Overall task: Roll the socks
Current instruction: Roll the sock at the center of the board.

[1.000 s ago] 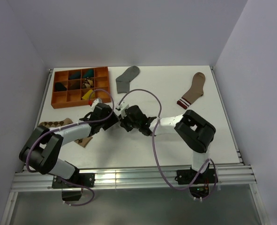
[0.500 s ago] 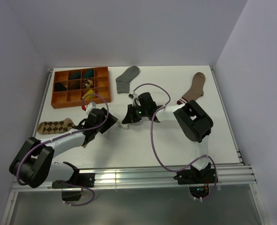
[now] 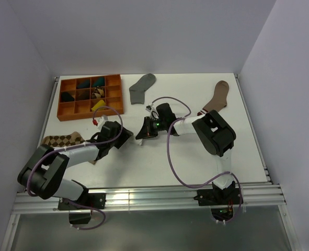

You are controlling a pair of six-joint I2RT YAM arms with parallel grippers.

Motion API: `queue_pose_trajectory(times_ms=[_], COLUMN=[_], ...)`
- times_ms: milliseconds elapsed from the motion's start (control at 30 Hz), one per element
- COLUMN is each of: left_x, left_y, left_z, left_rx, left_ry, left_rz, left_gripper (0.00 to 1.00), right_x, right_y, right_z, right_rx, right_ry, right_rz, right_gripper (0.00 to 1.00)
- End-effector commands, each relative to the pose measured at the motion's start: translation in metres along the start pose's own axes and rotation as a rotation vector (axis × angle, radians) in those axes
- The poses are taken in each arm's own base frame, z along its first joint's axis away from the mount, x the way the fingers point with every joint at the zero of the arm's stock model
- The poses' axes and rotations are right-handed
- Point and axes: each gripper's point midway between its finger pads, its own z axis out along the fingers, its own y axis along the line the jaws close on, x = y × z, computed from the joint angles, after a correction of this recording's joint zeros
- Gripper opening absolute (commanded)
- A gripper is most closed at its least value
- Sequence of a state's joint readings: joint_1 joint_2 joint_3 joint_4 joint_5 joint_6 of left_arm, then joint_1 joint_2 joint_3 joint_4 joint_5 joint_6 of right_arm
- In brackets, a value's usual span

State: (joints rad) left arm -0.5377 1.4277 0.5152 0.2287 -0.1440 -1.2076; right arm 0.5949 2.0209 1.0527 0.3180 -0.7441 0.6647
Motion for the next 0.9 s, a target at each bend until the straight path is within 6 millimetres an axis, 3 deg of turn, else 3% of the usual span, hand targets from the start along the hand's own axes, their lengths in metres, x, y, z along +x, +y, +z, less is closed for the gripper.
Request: queue_pose_trajectory(times_ms=[0,167,500,867], left_x=[-0.005,-0.017,0.0,0.008], left_y=[-0.008,-0.025,-0.006,-0.005], left_z=[-0.007,-0.018,0.0,0.011], left_rx=[0.026,0.066,0.002,0.004], left_ry=[-0.032,-0.074,-0.022,0.007], left_rz=[-0.066,-0.083,-0.105,-0.079], left_gripper=[0.59,0.58,0.61,0.63], right_x=[0.001,0.002,0.004,0.014], right_y=[-0.007,-0.01,-0.014,-0.03], right_z=[0.001,0.001,0.003,0.009], right_rx=[0.007,0.019,0.02,0.023], right_ry=[-0.003,-0.004,-0.002,0.003], right_rz=[0.02,0.019,0.034,0.137], right_gripper=[0.0,0.0,0.0,0.0])
